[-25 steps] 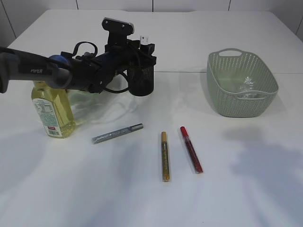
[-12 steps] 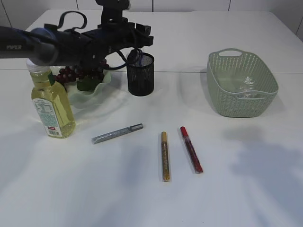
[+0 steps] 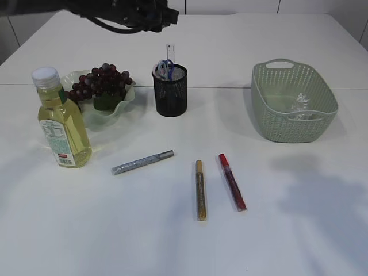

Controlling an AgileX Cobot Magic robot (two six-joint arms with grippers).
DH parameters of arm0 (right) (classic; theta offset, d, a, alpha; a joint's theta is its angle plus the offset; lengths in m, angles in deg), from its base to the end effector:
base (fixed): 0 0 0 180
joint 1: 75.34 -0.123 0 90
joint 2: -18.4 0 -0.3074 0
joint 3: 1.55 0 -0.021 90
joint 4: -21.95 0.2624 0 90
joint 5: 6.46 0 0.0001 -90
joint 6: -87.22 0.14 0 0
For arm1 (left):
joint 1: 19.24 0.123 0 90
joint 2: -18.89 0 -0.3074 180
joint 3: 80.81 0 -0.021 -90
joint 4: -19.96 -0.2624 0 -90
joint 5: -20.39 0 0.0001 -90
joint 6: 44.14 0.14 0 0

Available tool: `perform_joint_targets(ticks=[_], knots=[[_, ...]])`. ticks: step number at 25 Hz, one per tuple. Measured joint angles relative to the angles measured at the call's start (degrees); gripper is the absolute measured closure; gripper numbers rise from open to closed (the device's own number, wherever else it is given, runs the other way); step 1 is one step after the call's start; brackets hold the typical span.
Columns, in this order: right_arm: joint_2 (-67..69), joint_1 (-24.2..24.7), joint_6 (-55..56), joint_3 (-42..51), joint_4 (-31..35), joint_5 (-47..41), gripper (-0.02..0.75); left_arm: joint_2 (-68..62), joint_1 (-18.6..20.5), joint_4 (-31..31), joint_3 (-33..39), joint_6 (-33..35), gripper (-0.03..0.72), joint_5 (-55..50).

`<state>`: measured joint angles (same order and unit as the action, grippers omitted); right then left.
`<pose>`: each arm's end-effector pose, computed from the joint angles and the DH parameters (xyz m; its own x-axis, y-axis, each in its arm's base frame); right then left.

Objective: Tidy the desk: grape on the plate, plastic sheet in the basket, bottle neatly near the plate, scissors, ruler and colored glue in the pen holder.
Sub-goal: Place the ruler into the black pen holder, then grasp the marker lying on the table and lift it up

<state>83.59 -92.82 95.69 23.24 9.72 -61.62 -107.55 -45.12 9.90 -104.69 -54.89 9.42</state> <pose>0.2108 0.0409 0.3108 -0.7814 -0.2207 -0.5837 -0.1804 0.9753 -0.1272 0.5164 -0.2453 0.2781 -0.3630 0.1592 -0.9181 0.4033 0.9151 -0.0008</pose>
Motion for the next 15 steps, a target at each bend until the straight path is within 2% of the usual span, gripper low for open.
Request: perform_joint_targets(ticks=[5,10,15], knots=[[0.0,0.0,0.0,0.0,3.6,-2.1,0.262,7.3,-2.5,3.5,0.0,0.0,0.290,-19.8],[0.6,0.0,0.0,-0.1,8.3,-5.7,0.262,13.0,-2.9,9.2,0.0,0.0,0.353,-40.5],[5.0,0.0,0.0,-2.2,12.2,-10.3,0.262,15.4,-2.9,10.1,0.0,1.8,0.381,-56.9]])
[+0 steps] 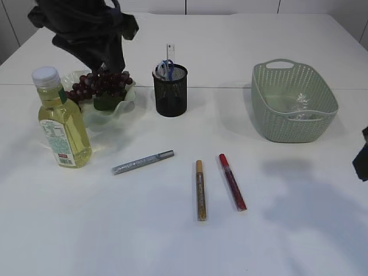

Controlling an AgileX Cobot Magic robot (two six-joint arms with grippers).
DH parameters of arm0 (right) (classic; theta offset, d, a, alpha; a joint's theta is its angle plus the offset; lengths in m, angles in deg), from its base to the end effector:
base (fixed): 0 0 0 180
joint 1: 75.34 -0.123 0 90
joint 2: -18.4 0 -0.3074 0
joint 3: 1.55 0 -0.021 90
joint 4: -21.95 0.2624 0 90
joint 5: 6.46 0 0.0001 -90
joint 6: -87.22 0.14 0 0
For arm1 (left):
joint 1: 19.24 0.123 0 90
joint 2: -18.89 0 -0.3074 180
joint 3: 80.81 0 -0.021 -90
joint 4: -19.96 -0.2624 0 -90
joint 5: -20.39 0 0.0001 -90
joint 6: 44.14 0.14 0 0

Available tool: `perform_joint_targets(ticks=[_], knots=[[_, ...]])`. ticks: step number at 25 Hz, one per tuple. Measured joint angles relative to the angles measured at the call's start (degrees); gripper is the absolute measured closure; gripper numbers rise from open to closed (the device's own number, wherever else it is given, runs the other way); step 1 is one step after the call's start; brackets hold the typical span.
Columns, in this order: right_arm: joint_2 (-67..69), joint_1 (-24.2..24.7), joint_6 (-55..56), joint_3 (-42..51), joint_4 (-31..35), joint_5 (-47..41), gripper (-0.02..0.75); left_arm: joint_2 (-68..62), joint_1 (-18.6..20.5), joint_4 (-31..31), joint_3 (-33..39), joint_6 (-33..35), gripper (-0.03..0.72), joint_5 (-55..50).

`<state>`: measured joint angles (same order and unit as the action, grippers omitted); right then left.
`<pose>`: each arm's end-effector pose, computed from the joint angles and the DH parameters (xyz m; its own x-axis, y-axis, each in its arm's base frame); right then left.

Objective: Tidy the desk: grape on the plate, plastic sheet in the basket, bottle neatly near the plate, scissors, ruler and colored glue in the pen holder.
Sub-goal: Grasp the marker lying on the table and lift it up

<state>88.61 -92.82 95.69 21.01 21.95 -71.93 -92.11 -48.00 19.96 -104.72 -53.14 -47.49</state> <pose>0.2011 0.0633 0.2905 -0.9204 -0.1354 -0.3667 -0.1666 0.9845 0.0546 0.3772 -0.2070 0.3174 -0.8598 0.2935 -0.4179 0.3510 0.9340 -0.0662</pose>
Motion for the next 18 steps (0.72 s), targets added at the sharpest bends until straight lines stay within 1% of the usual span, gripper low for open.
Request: perform_joint_targets(ticks=[2,6,9,13,15,18], knots=[[2.4,0.0,0.0,-0.9,1.3,-0.8,0.262,0.1,0.0,1.4,0.0,3.8,0.390,-2.2],[6.5,0.0,0.0,-1.8,2.2,-1.2,0.262,0.1,0.0,5.4,0.0,15.1,0.393,-3.1],[9.1,0.0,0.0,-1.9,2.8,-2.0,0.262,-0.5,0.0,5.9,-0.1,22.2,0.394,-3.2],[11.1,0.0,0.0,-2.0,3.6,-3.6,0.262,-4.7,0.0,5.7,-0.4,31.6,0.394,-3.2],[11.4,0.0,0.0,-2.0,3.6,-4.2,0.262,-7.6,0.0,5.7,-0.4,34.7,0.395,-3.1],[11.4,0.0,0.0,-2.1,3.9,-4.3,0.262,-12.2,0.0,5.4,-0.4,38.0,0.400,-0.2]])
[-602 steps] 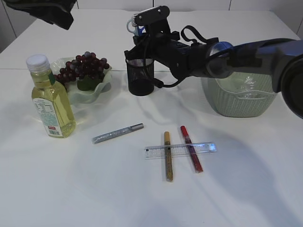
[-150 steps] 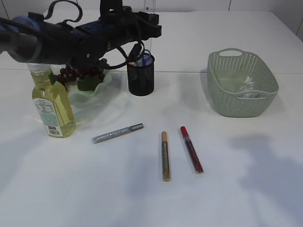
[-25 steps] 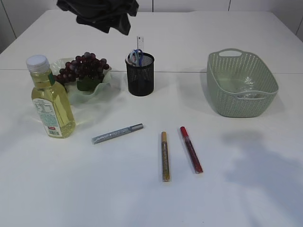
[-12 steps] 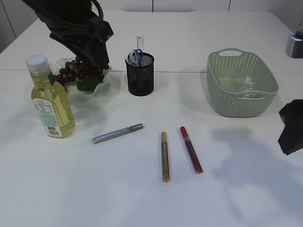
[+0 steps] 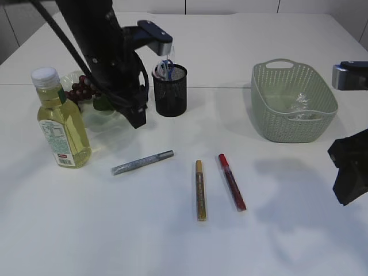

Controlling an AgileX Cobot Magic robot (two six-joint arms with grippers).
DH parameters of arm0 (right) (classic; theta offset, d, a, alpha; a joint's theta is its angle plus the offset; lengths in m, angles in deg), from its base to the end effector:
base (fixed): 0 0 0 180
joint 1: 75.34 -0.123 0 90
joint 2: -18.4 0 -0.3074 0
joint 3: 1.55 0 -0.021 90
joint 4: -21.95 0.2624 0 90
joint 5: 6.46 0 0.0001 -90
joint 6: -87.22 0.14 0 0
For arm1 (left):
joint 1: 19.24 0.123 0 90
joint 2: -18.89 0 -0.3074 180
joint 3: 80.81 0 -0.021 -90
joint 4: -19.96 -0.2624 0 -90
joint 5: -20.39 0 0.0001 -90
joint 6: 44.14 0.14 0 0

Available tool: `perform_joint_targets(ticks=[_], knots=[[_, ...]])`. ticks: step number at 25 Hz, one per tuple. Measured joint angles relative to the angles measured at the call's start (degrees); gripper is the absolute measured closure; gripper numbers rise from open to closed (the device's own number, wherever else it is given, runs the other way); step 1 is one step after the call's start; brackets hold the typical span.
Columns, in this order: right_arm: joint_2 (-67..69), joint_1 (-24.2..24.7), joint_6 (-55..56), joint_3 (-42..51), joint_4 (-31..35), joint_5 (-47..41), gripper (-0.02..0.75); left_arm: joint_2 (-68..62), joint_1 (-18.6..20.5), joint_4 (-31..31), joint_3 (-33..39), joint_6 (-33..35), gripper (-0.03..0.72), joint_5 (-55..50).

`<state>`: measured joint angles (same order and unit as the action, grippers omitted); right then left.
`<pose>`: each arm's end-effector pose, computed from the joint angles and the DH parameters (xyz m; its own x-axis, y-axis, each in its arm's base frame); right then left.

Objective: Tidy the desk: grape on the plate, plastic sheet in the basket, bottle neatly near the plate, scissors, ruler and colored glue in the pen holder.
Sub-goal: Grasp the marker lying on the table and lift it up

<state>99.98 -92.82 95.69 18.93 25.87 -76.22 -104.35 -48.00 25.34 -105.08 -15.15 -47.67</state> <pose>0.2223 0.0794 0.2545 -0.9828 -0.1309 -0.1301 -0.1428 0.9859 0.0870 0.3995 -0.2331 0.2240 -0.5358 0.8096 -0.2398 0.8299 0.5573 0.0270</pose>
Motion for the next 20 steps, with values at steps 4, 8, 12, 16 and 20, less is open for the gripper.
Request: perform_joint_targets(ticks=[4,8,12,16,20], knots=[[0.0,0.0,-0.2,0.0,0.7,0.0,0.262,-5.3,0.0,-1.1,0.0,1.1,0.400,2.6],[0.0,0.0,-1.0,0.0,1.1,0.0,0.262,-9.6,0.0,-2.1,0.0,1.3,0.407,3.2],[0.0,0.0,-1.9,0.0,1.2,-0.1,0.262,-12.8,0.0,-3.1,-1.1,1.3,0.409,4.4],[0.0,0.0,-2.3,0.0,1.2,-0.1,0.263,-14.8,0.0,-3.3,-3.5,1.4,0.411,4.5],[0.0,0.0,-2.5,0.0,1.2,-0.1,0.263,-16.8,0.0,-3.4,-5.9,1.4,0.412,4.5]])
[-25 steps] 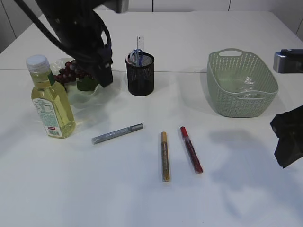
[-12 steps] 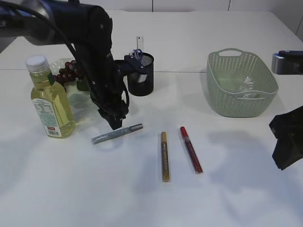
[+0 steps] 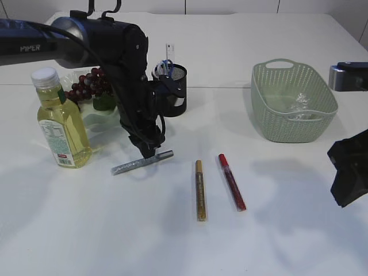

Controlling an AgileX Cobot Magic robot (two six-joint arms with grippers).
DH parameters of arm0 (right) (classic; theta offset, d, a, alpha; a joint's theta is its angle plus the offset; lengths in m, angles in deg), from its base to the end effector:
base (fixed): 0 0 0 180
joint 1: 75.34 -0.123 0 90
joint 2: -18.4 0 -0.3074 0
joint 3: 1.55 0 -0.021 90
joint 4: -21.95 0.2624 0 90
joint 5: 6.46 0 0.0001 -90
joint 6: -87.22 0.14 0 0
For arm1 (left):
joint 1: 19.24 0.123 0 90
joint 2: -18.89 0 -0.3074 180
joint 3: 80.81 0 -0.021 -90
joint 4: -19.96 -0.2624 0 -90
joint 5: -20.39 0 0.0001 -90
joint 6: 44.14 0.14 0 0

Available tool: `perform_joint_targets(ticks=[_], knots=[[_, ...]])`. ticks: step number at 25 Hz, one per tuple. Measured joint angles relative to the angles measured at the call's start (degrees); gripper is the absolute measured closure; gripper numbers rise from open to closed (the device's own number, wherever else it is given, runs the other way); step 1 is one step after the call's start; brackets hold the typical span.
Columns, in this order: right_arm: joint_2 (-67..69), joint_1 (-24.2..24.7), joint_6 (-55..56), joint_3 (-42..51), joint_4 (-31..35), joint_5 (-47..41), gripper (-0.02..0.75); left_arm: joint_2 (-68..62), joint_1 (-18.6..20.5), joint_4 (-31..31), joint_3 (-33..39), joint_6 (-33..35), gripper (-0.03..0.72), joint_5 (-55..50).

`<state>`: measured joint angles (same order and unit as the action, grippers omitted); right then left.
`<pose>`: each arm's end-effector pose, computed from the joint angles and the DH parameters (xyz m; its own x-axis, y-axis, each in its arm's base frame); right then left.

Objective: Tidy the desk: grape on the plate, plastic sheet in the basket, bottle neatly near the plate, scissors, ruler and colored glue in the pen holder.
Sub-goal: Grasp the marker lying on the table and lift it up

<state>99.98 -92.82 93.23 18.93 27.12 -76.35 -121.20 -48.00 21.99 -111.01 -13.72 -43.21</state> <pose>0.2212 0.0821 0.2547 -0.9777 -0.1662 -0.1287 -0.1798 0.9784 0.1022 0.4410 -0.2471 0.1117 -0.5194 0.8468 -0.1144 0.8503 0.5255 0.0285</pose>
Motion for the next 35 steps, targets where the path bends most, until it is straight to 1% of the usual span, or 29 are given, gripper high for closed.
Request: perform_joint_targets(ticks=[11,19,26,35], knots=[[0.0,0.0,-0.7,0.0,0.2,0.0,0.263,-2.1,0.0,0.0,-1.0,1.2,0.413,-0.7],[0.0,0.0,-1.1,0.0,0.4,0.0,0.263,-2.1,1.4,0.5,-1.0,1.3,0.428,-1.1],[0.0,0.0,-1.3,0.0,0.4,0.0,0.263,-2.1,1.4,2.2,-1.0,1.6,0.428,-1.9],[0.0,0.0,-1.9,0.0,0.4,0.0,0.263,-3.7,1.4,2.3,-1.0,1.7,0.430,-1.9]])
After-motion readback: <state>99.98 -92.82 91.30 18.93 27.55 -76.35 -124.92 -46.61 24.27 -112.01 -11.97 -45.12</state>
